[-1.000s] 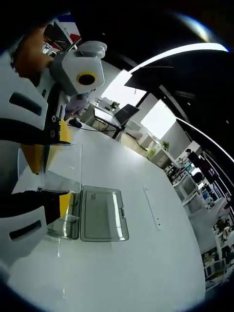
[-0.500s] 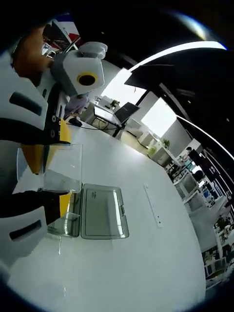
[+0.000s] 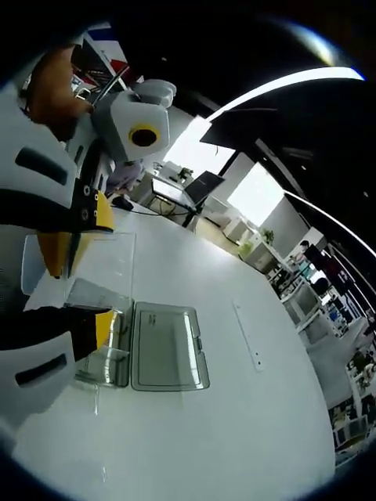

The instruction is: Insert the divider into the dual guide fixture by aligning both edges with the guide slots and pushing it downward to the bottom, including one-sided entry, uneven engagement, binding, and posture correction.

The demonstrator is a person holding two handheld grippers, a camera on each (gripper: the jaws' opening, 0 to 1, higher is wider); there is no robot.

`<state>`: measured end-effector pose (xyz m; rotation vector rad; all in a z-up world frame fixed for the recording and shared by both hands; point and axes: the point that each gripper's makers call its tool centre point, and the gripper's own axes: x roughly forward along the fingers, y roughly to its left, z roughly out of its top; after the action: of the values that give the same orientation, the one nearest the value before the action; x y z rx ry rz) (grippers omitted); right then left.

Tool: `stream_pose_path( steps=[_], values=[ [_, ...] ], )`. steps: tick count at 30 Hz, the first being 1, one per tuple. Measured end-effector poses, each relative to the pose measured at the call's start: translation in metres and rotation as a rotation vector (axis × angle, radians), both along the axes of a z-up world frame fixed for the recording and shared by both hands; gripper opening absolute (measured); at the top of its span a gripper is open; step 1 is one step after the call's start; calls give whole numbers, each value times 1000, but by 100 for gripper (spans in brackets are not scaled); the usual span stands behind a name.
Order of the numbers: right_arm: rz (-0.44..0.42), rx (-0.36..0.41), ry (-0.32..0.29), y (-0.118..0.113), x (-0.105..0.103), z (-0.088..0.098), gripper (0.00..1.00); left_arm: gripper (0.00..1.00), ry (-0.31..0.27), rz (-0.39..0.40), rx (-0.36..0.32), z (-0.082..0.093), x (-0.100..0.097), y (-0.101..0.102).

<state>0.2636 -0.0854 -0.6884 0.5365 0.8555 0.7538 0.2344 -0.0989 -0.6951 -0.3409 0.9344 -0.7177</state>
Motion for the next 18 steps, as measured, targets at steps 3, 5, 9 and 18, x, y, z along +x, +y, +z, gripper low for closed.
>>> stream_pose_path(
  steps=[3, 5, 9, 18],
  values=[
    [0, 6, 0, 1, 0, 1, 33, 1, 6, -5, -12, 2, -1, -2],
    [10, 4, -3, 1, -1, 1, 32, 1, 20, -12, -21, 2, -2, -1],
    [14, 0, -6, 2, -3, 2, 31, 0, 25, -11, -33, 1, -3, -1],
    [33, -21, -15, 3, -4, 3, 31, 1, 59, 3, -70, 2, -4, -2]
  ],
)
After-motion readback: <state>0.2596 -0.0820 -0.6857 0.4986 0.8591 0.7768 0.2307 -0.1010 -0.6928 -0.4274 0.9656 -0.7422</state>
